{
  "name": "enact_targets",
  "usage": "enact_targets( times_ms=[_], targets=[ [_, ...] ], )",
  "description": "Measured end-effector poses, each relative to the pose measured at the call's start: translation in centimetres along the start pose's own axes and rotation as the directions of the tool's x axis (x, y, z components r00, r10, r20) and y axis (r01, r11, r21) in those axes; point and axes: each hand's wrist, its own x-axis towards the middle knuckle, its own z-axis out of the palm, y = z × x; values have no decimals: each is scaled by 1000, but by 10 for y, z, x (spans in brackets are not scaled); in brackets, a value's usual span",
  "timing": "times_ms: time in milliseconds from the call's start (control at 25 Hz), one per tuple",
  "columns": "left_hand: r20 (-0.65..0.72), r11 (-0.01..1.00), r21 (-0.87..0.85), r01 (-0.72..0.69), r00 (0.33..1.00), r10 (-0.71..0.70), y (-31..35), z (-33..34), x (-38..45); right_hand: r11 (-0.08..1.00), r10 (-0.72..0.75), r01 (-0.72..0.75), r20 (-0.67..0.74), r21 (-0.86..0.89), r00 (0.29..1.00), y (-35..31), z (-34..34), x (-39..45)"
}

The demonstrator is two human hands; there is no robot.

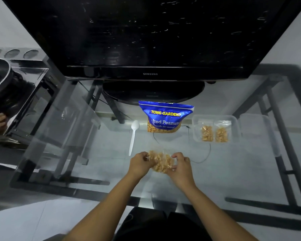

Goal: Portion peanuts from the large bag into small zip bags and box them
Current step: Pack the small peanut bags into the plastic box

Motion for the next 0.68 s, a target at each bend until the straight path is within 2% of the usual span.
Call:
enact_targets(
  times_ms=[200, 280, 480, 680],
  targets=[
    [-7, 990, 20, -143, 990, 143, -5, -2, 1, 996, -85, 83, -69, -28, 994, 5, 7, -2],
    [7, 984, -52, -170, 985, 171, -6, -4, 2, 993, -104, 110, -114, 44, 988, 7, 10, -5],
    [132, 954, -279, -114, 979, 156, -3, -2, 3, 938, -102, 146, -153, 315, 983, 11, -8, -14],
    [180, 927, -345, -145, 959, 217, 49, 29, -2, 907, -55, 139, -215, 396, 975, 24, -67, -12]
  ],
)
